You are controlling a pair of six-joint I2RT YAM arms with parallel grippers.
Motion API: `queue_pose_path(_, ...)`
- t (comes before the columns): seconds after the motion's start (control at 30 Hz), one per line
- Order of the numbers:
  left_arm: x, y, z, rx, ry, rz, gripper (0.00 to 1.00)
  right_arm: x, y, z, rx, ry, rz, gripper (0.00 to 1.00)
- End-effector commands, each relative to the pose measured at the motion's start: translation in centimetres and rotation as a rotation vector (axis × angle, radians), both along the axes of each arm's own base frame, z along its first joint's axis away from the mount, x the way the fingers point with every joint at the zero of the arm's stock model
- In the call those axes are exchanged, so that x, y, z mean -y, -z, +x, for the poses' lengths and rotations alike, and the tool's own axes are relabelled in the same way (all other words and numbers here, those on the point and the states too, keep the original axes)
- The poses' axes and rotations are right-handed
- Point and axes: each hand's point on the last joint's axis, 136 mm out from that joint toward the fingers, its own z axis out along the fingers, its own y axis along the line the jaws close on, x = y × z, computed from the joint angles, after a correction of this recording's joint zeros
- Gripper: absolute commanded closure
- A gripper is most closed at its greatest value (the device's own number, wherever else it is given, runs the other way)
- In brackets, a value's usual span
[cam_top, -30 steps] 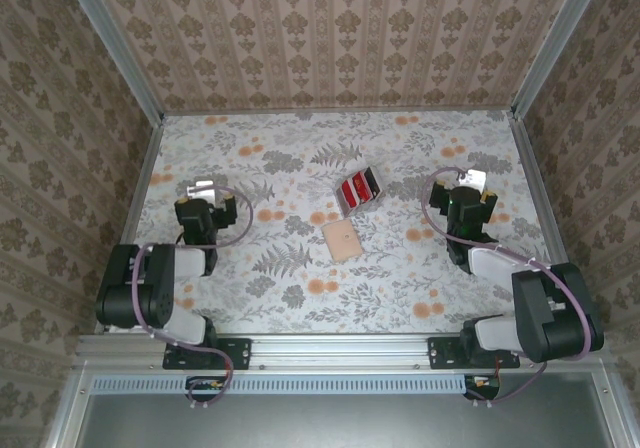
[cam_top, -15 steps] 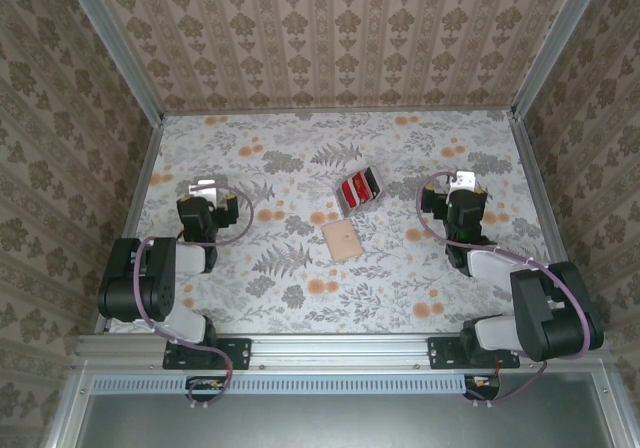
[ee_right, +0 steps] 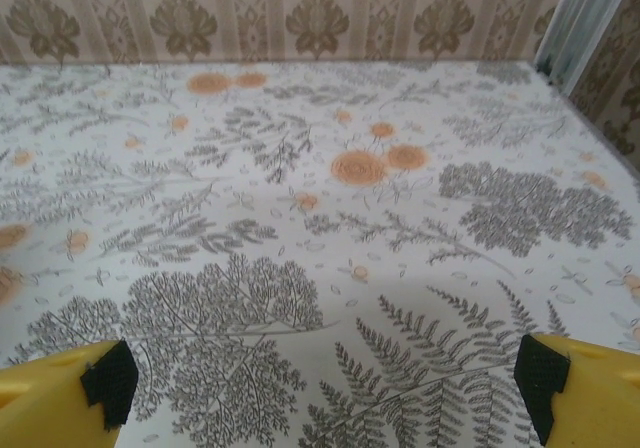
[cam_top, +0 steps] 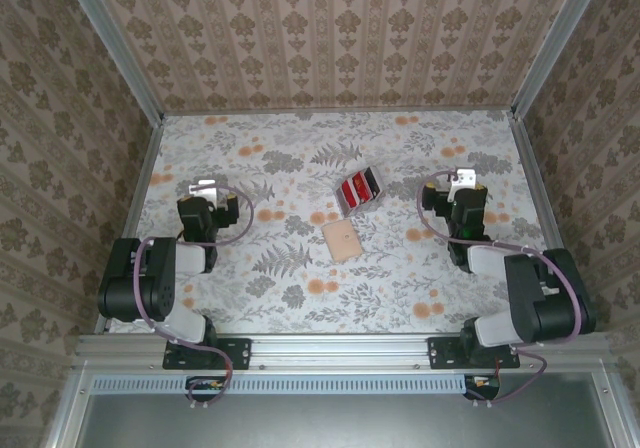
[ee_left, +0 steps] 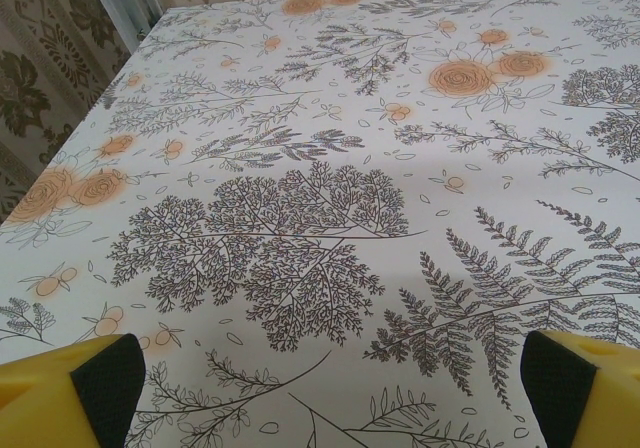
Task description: Put the credit cards into the card holder
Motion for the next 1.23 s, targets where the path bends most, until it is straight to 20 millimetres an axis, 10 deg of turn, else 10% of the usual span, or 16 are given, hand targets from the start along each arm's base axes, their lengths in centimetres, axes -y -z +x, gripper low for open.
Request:
queue_pose_path(0.0, 0.0, -1.5, 0.9, 0.044, 0.014, 0.011, 0.0, -1.0, 0.3, 1.0, 0.002, -0.063, 0.02, 0.0)
queue_pose_path(1.2, 0.0, -1.4, 1.0, 0.036, 0.028, -0.002, 0.0, -1.1, 1.3, 1.1, -0.002, -0.109, 0.062, 0.0)
